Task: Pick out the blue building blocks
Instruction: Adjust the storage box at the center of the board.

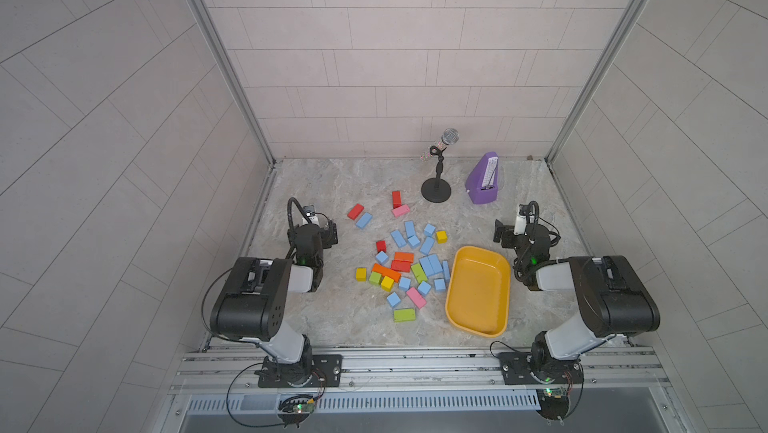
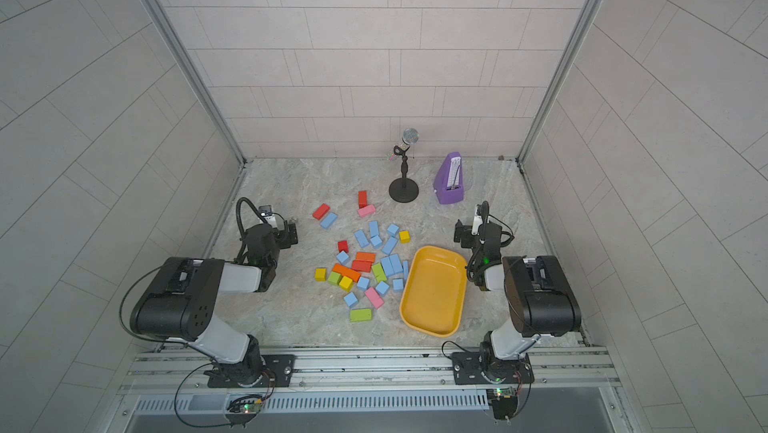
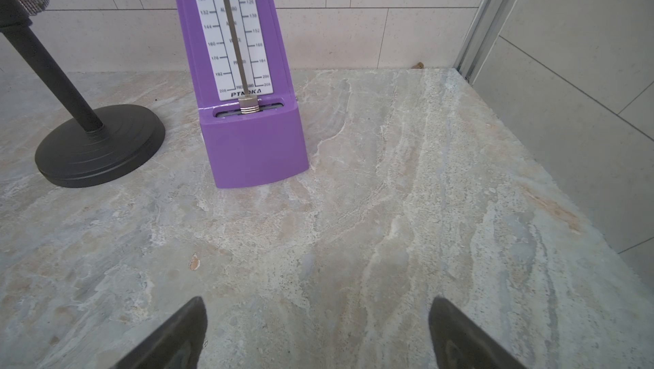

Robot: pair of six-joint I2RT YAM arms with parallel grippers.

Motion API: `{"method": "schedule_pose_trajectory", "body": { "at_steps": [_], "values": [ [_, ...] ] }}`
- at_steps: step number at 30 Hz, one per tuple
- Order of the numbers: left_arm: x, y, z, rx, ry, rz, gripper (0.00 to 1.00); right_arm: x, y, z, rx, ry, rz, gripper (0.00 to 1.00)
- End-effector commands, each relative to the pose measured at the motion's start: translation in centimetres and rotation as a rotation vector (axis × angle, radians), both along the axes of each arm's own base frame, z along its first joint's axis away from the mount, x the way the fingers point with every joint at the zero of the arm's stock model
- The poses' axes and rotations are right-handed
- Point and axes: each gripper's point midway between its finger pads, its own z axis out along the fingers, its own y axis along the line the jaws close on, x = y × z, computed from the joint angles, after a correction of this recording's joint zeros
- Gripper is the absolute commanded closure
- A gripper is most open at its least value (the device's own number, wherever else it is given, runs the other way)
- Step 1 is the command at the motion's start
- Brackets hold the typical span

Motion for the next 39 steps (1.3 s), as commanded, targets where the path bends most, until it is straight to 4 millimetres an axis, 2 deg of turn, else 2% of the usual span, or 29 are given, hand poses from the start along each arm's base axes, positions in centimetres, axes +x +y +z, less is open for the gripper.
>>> {"method": "schedule_pose_trajectory", "body": {
  "at_steps": [1,5,7,9,11,14,16,18,21,24,27,31,35,39],
  "values": [
    [0.3,-0.3,0.7,0.002,-0.027,-0.023,0.00,-0.6,-1.4,1.0,-0.018,-0.037,-0.086,0.00],
    [0.3,-0.4,1.5,0.003,-0.024,-0.028,0.00,-1.3,-1.4,2.9,-0.023,0.032,-0.115,0.01],
    [0.4,-0.3,2.5,0.001,0.013,-0.024,0.00,-1.6,-1.6,3.8,0.030,0.127,-0.165,0.01],
    [0.8,-0.8,4.0,-0.003,0.046,-0.049,0.01,-1.5,-0.6,5.3,0.049,0.189,-0.134,0.01],
    [1.1,-1.9,5.9,-0.013,0.060,-0.113,0.03,-1.9,0.9,6.7,0.043,0.224,-0.072,0.01],
    [1.1,-4.7,8.9,-0.061,0.090,-0.254,0.04,-3.4,3.7,9.1,0.074,0.245,-0.002,0.01],
    [0.8,-5.6,10.2,-0.112,0.104,-0.259,0.04,-4.7,6.5,10.1,0.095,0.269,0.069,0.00],
    [0.3,-6.0,10.1,-0.197,0.139,-0.238,0.04,-6.3,10.3,10.4,0.101,0.313,0.174,0.07],
    [-0.3,-7.1,8.7,-0.266,0.158,-0.277,0.05,-9.3,14.5,9.5,0.088,0.392,0.250,0.18],
    [-0.6,-7.1,8.2,-0.271,0.159,-0.275,0.06,-11.9,16.7,7.7,0.126,0.477,0.250,0.25],
    [-0.9,-7.8,7.7,-0.302,0.174,-0.300,0.06,-13.5,17.9,5.4,0.141,0.545,0.247,0.30],
    [-1.0,-8.1,6.8,-0.319,0.197,-0.308,0.07,-14.4,19.2,2.4,0.195,0.609,0.264,0.32],
    [-1.1,-7.9,6.8,-0.312,0.197,-0.304,0.08,-14.5,21.7,1.5,0.261,0.639,0.363,0.36],
    [-1.1,-7.7,7.1,-0.297,0.189,-0.298,0.08,-14.2,21.0,-0.3,0.178,0.686,0.339,0.41]
  ]
}}
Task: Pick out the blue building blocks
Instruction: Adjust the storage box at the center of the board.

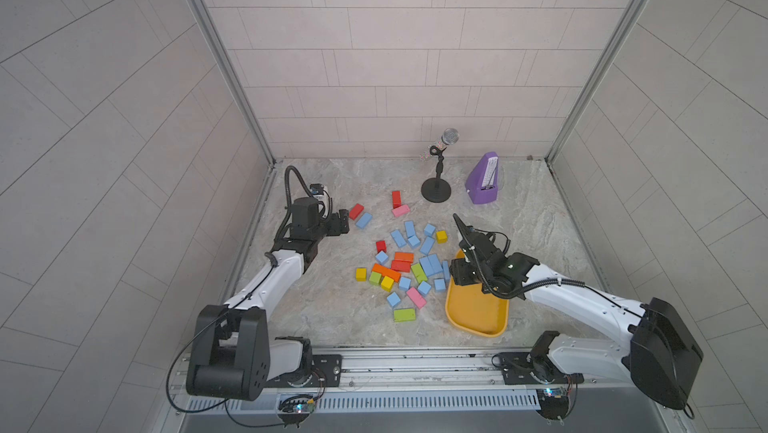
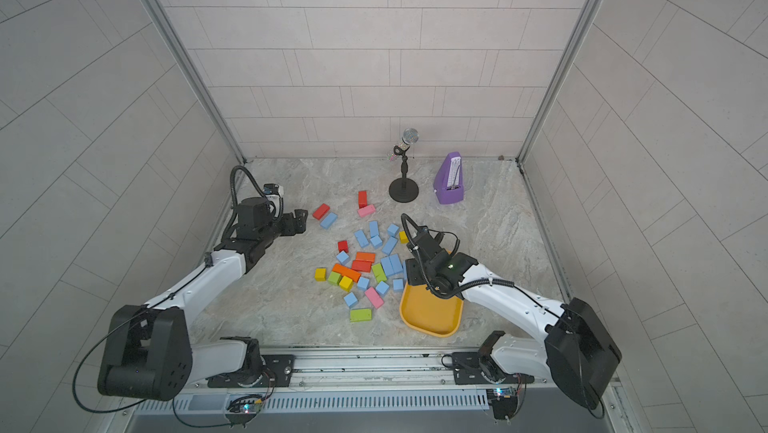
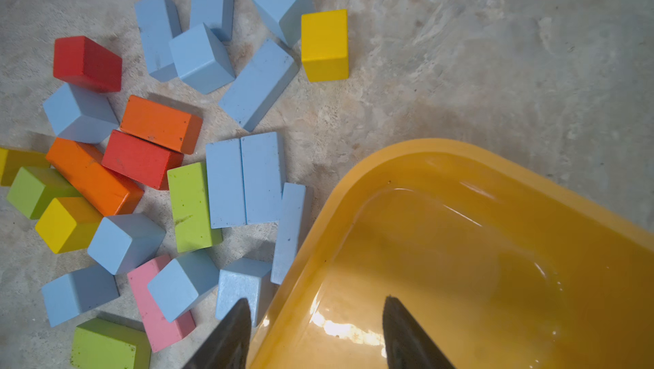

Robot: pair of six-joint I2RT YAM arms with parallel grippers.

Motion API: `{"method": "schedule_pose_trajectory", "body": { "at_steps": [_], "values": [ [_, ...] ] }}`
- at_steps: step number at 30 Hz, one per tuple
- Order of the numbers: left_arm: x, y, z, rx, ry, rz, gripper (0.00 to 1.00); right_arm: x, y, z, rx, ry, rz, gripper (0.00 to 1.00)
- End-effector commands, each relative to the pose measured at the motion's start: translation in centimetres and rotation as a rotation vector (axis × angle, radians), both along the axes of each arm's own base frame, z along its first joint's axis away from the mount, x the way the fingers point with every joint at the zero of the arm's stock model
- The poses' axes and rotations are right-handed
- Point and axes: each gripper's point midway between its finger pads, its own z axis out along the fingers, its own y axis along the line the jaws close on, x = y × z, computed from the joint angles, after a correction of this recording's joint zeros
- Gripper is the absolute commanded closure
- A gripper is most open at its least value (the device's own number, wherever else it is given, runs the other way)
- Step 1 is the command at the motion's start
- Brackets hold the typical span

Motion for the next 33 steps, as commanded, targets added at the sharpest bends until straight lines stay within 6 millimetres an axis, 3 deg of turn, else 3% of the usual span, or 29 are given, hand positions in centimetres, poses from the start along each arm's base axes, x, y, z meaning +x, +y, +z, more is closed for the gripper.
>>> {"method": "schedule_pose_trajectory", "body": {
  "at_steps": [1,7,14,22,33],
  "values": [
    [-0.4,0.1,0.0,0.002,0.005,0.007,0.08,0.6,0.3,-0.6,-0.008,0.011,0.012,0.42],
    [-0.4,0.5,-0.4,0.034,0.009,0.013,0.08,1.3,0.5,-2.6,-0.006,0.065,0.097,0.51],
    [-0.4,0.5,-0.9,0.045,0.019,0.007,0.08,2.9,-1.3,-3.4,0.001,0.078,0.143,0.61],
    [-0.3,0.5,-1.6,0.057,0.037,0.000,0.08,5.7,-2.7,-3.4,0.038,0.074,0.151,0.62],
    [-0.4,-0.1,-1.9,0.040,0.046,-0.028,0.09,9.4,-1.6,-2.8,0.021,0.062,0.188,0.60]
  ]
}}
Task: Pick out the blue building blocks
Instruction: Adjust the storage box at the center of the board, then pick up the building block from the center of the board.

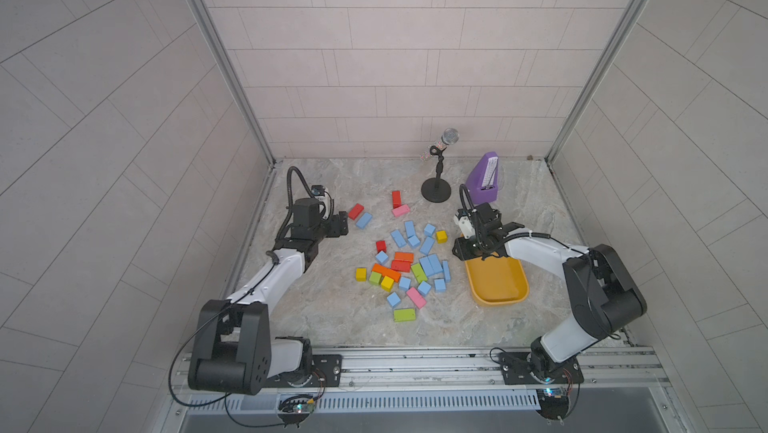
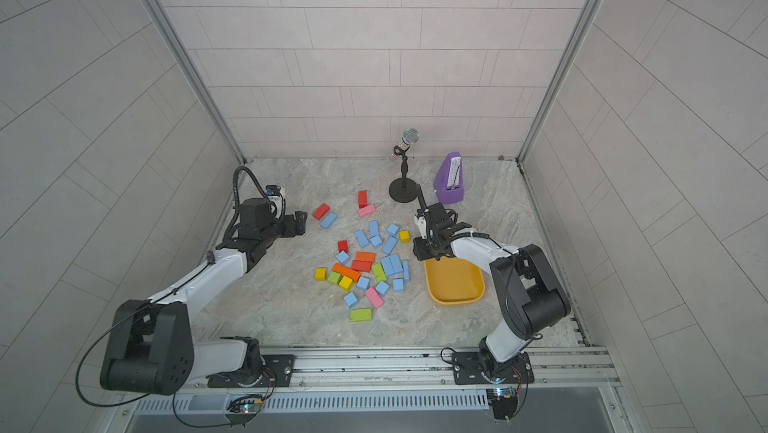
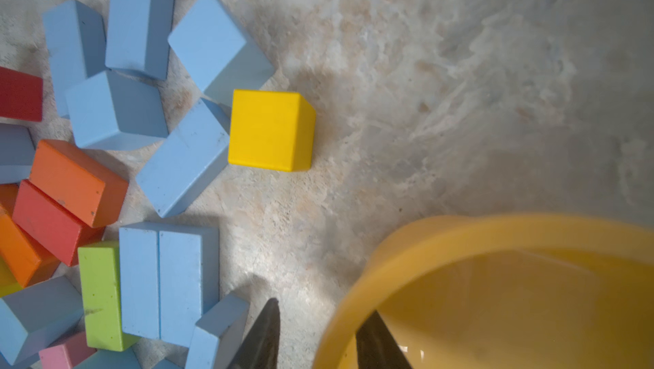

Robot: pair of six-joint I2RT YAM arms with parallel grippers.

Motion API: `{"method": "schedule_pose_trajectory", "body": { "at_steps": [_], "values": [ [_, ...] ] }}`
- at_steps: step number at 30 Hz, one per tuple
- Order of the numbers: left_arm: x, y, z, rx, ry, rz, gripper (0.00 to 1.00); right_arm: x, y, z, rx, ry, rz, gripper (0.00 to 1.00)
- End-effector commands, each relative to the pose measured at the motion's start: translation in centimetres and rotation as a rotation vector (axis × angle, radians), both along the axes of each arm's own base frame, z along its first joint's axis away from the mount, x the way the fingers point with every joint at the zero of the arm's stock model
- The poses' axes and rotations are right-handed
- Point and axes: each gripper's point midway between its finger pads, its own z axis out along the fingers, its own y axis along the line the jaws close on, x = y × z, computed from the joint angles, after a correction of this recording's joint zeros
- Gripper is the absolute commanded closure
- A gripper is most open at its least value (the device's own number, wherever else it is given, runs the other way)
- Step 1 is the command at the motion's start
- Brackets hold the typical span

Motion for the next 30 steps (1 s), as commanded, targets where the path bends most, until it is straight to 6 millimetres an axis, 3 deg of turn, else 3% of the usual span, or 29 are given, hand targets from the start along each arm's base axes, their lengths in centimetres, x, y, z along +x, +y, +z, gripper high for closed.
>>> {"method": "schedule_pose_trajectory", "body": {
  "at_steps": [1,7,12,16,24,30],
  "values": [
    [-0.5,-0.6,-0.8,-0.011,0.026,-0.028,0.09,0.7,0.2,1.3,-0.008,-0.022,0.019,0.58],
    [-0.5,-1.8,-1.1,-0.048,0.038,-0.073,0.11,-0.6,-0.2,5.5,-0.130,-0.120,0.001,0.52],
    [-0.7,-2.6,-1.3,-0.047,0.043,-0.097,0.11,-3.5,1.8,8.4,-0.176,-0.166,0.044,0.51],
    [-0.8,-2.8,-1.0,-0.053,0.033,-0.107,0.11,-5.2,3.8,8.5,-0.129,-0.156,0.055,0.51],
    [-0.9,-3.3,-2.1,-0.065,0.085,-0.129,0.11,-5.3,6.1,9.0,-0.033,-0.152,-0.004,0.50],
    [-1.0,-3.5,-0.9,-0.077,0.049,-0.142,0.11,-5.7,7.6,7.7,-0.023,-0.122,0.025,0.50]
  ]
}}
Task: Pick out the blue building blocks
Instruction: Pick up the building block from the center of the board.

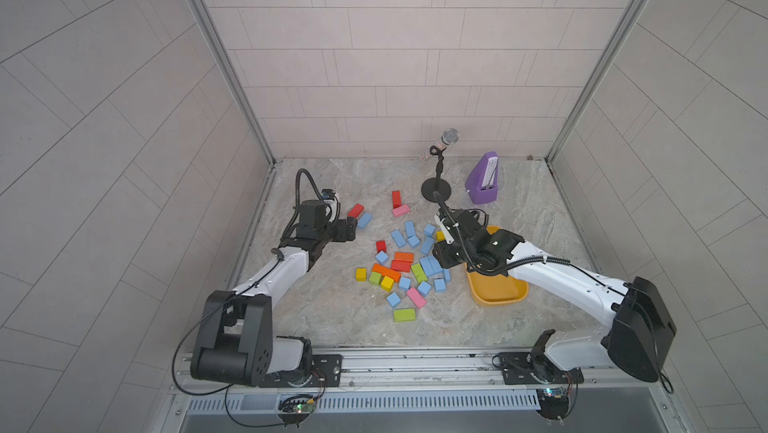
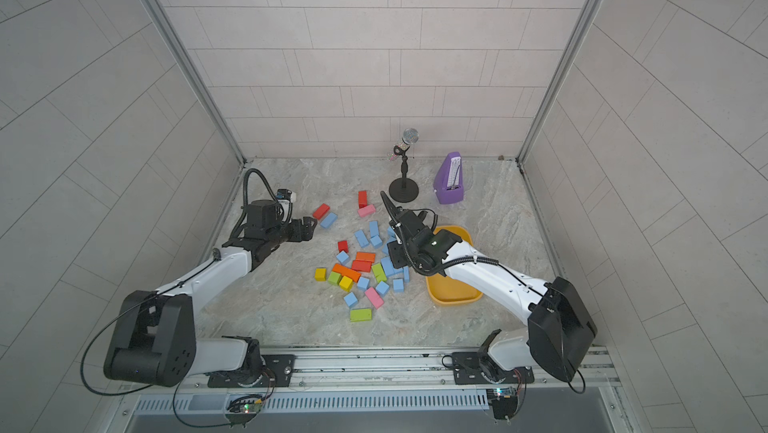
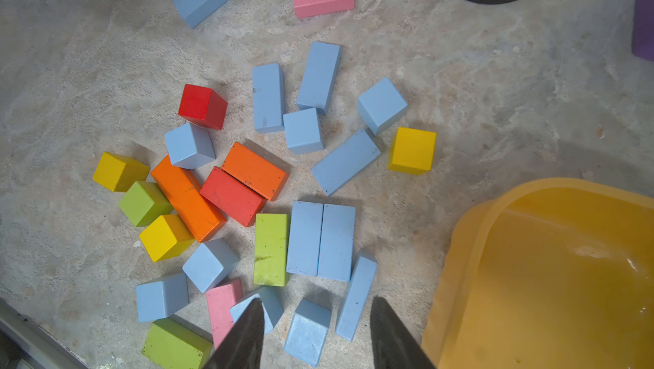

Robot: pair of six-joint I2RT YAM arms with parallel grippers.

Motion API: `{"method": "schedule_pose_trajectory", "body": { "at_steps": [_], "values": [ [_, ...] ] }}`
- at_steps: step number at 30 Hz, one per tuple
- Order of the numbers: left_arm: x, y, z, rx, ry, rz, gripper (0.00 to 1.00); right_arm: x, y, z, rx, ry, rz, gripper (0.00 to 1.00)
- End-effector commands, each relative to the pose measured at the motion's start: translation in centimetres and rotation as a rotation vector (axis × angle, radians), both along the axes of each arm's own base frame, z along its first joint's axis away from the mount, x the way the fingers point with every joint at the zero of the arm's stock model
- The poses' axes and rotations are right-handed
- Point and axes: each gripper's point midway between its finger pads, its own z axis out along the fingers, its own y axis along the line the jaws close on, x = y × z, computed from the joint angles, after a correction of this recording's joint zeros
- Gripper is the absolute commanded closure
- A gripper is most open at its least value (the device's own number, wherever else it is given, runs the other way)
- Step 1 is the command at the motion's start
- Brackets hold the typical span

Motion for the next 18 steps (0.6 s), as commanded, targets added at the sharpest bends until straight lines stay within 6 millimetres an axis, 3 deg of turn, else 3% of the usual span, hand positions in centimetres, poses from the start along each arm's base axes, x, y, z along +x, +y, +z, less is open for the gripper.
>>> {"method": "schedule_pose_trajectory", "body": {
  "at_steps": [1,10,18],
  "values": [
    [-0.1,-0.3,1.1,-0.011,-0.028,-0.013,0.11,-0.5,0.5,-1.6,-0.023,0.048,-0.009,0.49],
    [-0.1,-0.3,0.8,-0.003,-0.029,-0.014,0.11,-1.5,1.5,-5.9,-0.118,0.203,0.025,0.46],
    [-0.2,-0.5,0.7,-0.012,-0.023,-0.020,0.11,-1.6,-1.2,-7.6,-0.240,0.225,-0.044,0.45]
  ]
}}
